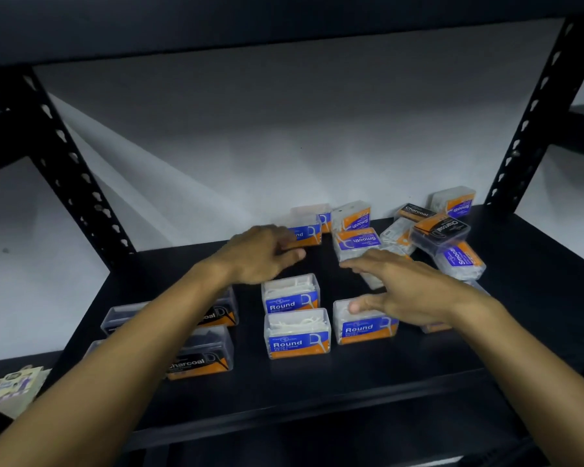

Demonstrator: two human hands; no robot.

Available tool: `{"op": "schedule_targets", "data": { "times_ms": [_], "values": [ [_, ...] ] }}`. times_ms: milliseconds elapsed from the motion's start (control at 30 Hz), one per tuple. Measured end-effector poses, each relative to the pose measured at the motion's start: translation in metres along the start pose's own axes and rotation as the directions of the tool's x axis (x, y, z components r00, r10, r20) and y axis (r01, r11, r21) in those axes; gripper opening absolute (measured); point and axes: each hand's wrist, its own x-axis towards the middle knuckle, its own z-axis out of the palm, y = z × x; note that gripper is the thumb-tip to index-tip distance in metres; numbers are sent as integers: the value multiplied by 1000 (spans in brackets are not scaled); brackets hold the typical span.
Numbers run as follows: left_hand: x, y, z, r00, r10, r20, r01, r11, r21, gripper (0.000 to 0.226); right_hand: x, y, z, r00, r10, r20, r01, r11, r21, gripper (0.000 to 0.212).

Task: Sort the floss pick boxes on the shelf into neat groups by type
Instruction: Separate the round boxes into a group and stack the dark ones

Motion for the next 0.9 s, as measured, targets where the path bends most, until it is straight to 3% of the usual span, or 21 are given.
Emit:
{"op": "schedule_targets", "data": {
  "times_ms": [100,267,600,733,900],
  "values": [
    [28,-5,3,985,-104,-141,106,994,10,56,13,-1,-11,995,-24,-101,25,1000,4,62],
    [71,-7,17,983,-115,-140,125,990,58,60,31,5,-27,977,56,-205,-104,968,-230,54],
    [93,-12,30,991,-84,-104,101,981,168,61,70,28,-46,975,163,-152,-196,951,-239,42],
    [80,-21,20,991,-93,-99,104,989,109,53,101,34,-52,967,198,-163,-229,953,-198,43],
    [48,-31,-1,954,-194,-230,195,981,-18,59,143,26,-38,977,100,-187,-151,949,-279,40]
  ]
}}
